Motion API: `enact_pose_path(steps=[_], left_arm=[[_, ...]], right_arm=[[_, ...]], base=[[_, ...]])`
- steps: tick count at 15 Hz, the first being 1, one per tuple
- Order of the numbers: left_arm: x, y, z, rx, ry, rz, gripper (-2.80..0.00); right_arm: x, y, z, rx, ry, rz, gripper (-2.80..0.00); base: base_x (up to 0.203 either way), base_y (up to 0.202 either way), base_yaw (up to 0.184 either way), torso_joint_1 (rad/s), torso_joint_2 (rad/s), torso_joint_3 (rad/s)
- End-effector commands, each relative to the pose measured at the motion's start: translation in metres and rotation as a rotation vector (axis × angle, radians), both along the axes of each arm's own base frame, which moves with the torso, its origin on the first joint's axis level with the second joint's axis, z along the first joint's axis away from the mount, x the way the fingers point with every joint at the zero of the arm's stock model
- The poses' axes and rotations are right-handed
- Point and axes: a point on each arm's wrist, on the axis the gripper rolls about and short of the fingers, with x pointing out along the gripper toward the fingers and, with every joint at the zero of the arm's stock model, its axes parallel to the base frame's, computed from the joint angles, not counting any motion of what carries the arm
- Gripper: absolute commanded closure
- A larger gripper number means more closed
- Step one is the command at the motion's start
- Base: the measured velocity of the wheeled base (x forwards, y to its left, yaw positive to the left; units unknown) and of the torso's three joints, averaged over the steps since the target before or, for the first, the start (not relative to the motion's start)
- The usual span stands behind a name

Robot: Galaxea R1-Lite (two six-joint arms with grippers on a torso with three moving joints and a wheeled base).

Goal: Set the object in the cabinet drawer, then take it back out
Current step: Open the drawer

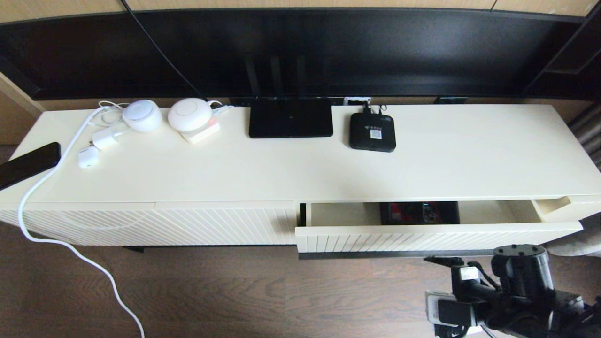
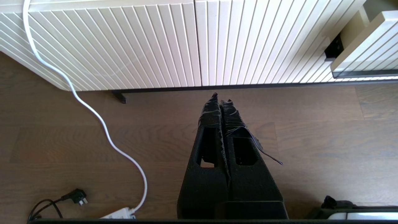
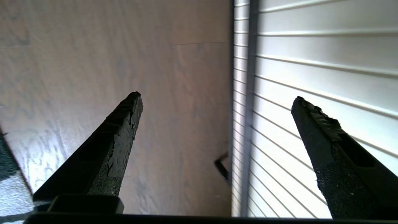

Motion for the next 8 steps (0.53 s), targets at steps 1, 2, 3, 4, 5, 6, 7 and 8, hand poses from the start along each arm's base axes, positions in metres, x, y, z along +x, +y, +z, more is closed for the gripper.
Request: enact_pose_path(steps=[1, 2, 3, 4, 5, 6, 7, 8], left_arm=[[0.000, 0.000, 0.000, 0.000, 0.000, 0.000, 0.00], [0.000, 0.000, 0.000, 0.000, 0.001, 0.000, 0.00], [0.000, 0.000, 0.000, 0.000, 0.002, 0.000, 0.00], [0.000, 0.000, 0.000, 0.000, 0.002, 0.000, 0.00], [0.000, 0.000, 0.000, 0.000, 0.001, 0.000, 0.00], [0.000, 0.000, 0.000, 0.000, 0.002, 0.000, 0.00], [0.000, 0.000, 0.000, 0.000, 0.000, 0.000, 0.00], [0.000, 0.000, 0.000, 0.000, 0.002, 0.000, 0.00]], right_arm=[[-0.015, -0.006, 0.034, 0.026, -0.112, -0.006, -2.80], [-0.024, -0.010, 0.044, 0.029, -0.122, -0.013, 0.00], [-0.035, -0.014, 0.053, 0.031, -0.124, -0.022, 0.00], [-0.047, -0.020, 0.063, 0.034, -0.121, -0.036, 0.00], [-0.059, -0.025, 0.071, 0.049, -0.113, -0.059, 0.00], [-0.072, -0.029, 0.078, 0.080, -0.079, -0.096, 0.00], [-0.081, -0.032, 0.085, 0.136, -0.029, -0.152, 0.00], [-0.084, -0.034, 0.096, 0.231, 0.008, -0.229, 0.00]], base=[[0.000, 0.000, 0.000, 0.000, 0.00, 0.000], [0.000, 0.000, 0.000, 0.000, 0.00, 0.000], [0.000, 0.000, 0.000, 0.000, 0.00, 0.000], [0.000, 0.000, 0.000, 0.000, 0.00, 0.000], [0.000, 0.000, 0.000, 0.000, 0.00, 0.000], [0.000, 0.000, 0.000, 0.000, 0.00, 0.000], [0.000, 0.000, 0.000, 0.000, 0.00, 0.000], [0.000, 0.000, 0.000, 0.000, 0.00, 0.000]])
